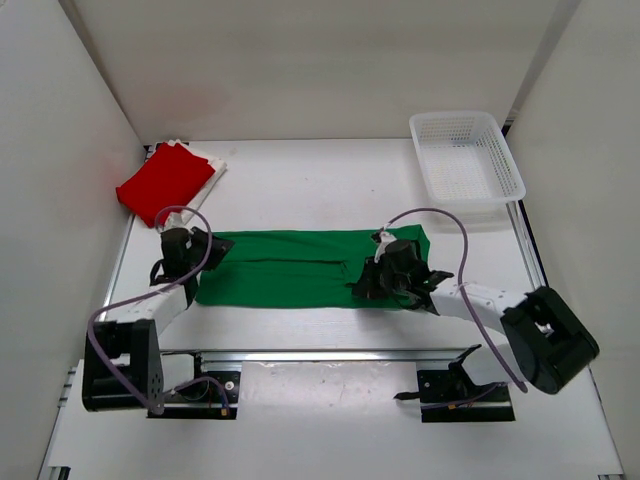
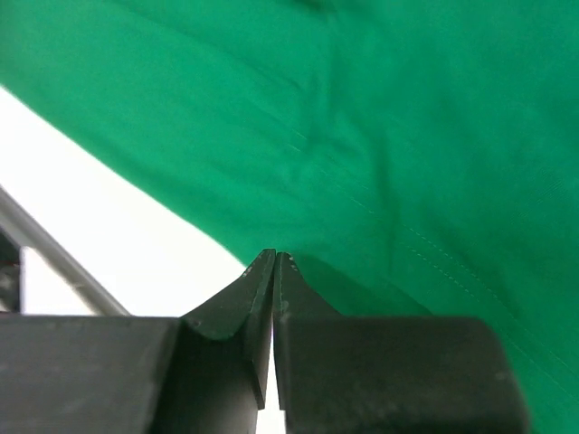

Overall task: Fold and stack the t-shirts
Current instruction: Rotate the tshirt 70 degrees

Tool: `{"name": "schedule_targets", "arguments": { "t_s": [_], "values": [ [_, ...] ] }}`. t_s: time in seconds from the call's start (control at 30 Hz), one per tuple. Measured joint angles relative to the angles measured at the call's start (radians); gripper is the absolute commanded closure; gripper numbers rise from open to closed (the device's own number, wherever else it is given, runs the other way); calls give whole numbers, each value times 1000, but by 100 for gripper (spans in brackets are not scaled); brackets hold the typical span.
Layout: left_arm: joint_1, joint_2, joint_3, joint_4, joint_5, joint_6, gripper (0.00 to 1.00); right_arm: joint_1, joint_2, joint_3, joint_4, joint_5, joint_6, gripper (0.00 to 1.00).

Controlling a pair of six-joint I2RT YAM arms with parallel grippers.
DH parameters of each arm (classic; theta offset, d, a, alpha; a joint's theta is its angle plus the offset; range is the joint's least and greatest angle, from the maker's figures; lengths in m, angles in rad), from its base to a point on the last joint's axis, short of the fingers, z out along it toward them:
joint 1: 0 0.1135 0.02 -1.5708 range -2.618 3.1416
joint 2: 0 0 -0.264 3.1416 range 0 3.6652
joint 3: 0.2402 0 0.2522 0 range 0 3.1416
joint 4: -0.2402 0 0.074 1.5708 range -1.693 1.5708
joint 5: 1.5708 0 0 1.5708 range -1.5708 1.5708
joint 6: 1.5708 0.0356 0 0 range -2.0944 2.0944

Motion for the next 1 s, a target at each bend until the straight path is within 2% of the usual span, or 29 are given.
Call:
{"name": "schedule_targets", "arguments": {
  "t_s": [0.2,0.33,0.53,0.63,0.77,0.87,1.0],
  "values": [
    [-158,-111,0,-10,-53,34,72,-70,-129,44,-10,11,-27,100],
    [-240,-130,-19,-2,-74,53,72,-95,-43,66,21,30,-44,100],
    [-406,-196,-140,-7,-123,75,73,-62,74,52,33,34,-45,100],
    [-413,-231,-216,-5,-125,73,72,-30,89,52,34,35,-44,100],
    [-369,-273,-257,-30,-119,75,72,-23,87,63,11,26,-51,100],
    [-364,-339,-252,-51,-120,99,72,-63,57,71,-7,15,-60,98],
    [-410,-376,-216,-71,-128,138,71,-166,4,80,-4,-6,-64,99]
  ]
}}
